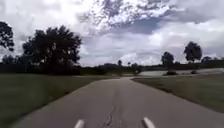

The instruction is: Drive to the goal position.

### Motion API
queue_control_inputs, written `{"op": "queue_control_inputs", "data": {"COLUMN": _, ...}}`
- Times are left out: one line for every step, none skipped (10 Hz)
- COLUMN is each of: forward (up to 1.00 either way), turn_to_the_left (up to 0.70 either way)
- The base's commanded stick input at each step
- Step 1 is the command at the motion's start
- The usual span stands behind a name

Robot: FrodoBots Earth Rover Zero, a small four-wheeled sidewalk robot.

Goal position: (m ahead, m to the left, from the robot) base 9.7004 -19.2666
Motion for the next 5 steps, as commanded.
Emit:
{"op": "queue_control_inputs", "data": {"forward": 0.7, "turn_to_the_left": -0.27}}
{"op": "queue_control_inputs", "data": {"forward": 0.7, "turn_to_the_left": -0.35}}
{"op": "queue_control_inputs", "data": {"forward": 0.7, "turn_to_the_left": -0.26}}
{"op": "queue_control_inputs", "data": {"forward": 0.7, "turn_to_the_left": 0.0}}
{"op": "queue_control_inputs", "data": {"forward": 0.7, "turn_to_the_left": 0.0}}
